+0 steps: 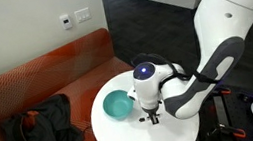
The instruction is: Put the marker inside the blue bowl
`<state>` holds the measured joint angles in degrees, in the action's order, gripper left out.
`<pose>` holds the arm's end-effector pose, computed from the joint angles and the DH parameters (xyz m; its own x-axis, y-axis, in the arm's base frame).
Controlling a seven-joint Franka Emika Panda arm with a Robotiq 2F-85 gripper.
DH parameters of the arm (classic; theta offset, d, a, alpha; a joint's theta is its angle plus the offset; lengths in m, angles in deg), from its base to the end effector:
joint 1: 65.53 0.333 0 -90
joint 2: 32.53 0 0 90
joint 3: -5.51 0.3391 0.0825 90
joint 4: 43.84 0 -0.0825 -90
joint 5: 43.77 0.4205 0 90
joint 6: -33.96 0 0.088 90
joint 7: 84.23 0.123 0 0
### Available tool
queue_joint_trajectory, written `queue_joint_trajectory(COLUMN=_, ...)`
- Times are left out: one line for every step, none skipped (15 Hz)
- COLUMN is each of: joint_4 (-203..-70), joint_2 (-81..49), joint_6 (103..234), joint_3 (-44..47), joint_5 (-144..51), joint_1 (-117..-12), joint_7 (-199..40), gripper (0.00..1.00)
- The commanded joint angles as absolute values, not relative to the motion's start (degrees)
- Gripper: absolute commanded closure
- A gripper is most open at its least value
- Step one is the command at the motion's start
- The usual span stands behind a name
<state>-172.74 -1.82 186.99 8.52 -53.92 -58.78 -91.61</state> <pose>0.5322 0.0983 0.0851 0.8921 0.4360 -0.1182 0.4411 -0.8972 0.0201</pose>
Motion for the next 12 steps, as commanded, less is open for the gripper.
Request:
queue_joint_trajectory(joint_4=-176.4, joint_2=-10.0, joint_6=181.5, joint_3=8.2, joint_5=-52.6, joint_1=-57.8, joint_7=-86.3, gripper=0.95)
queue_joint_trajectory(joint_4=-176.5, joint_2=-11.2, joint_6=180.3, joint_3=7.7, joint_5=-52.4, joint_1=-57.3, joint_7=-83.6, gripper=0.95)
queue_joint_trajectory(joint_4=-176.2, joint_2=-12.2, joint_6=179.2, joint_3=7.1, joint_5=-52.1, joint_1=-56.9, joint_7=-80.1, gripper=0.95)
queue_joint_trajectory(joint_4=-176.0, joint_2=-12.9, joint_6=178.7, joint_3=6.9, joint_5=-51.9, joint_1=-56.9, joint_7=-77.4, gripper=0.95)
queue_joint_trajectory(joint_4=-175.8, joint_2=-13.6, joint_6=179.6, joint_3=7.3, joint_5=-50.5, joint_1=-57.9, joint_7=-76.1, gripper=0.95)
queue_joint_trajectory(joint_4=-175.5, joint_2=-14.2, joint_6=179.7, joint_3=7.6, joint_5=-49.0, joint_1=-58.4, joint_7=-74.8, gripper=0.95)
queue_joint_trajectory(joint_4=-175.1, joint_2=-14.5, joint_6=179.9, joint_3=6.9, joint_5=-48.5, joint_1=-58.2, joint_7=-72.5, gripper=0.95)
queue_joint_trajectory(joint_4=-174.6, joint_2=-14.7, joint_6=179.6, joint_3=6.4, joint_5=-47.6, joint_1=-58.3, joint_7=-70.7, gripper=0.95)
queue_joint_trajectory(joint_4=-174.1, joint_2=-15.0, joint_6=179.3, joint_3=5.9, joint_5=-47.0, joint_1=-58.2, joint_7=-68.7, gripper=0.95)
queue_joint_trajectory(joint_4=-173.9, joint_2=-15.3, joint_6=179.2, joint_3=5.6, joint_5=-46.9, joint_1=-58.2, joint_7=-67.7, gripper=0.95)
queue_joint_trajectory(joint_4=-173.9, joint_2=-13.6, joint_6=180.4, joint_3=6.1, joint_5=-48.0, joint_1=-58.3, joint_7=-70.6, gripper=0.95)
queue_joint_trajectory(joint_4=-173.8, joint_2=-13.7, joint_6=180.4, joint_3=6.0, joint_5=-48.0, joint_1=-58.3, joint_7=-70.4, gripper=0.81)
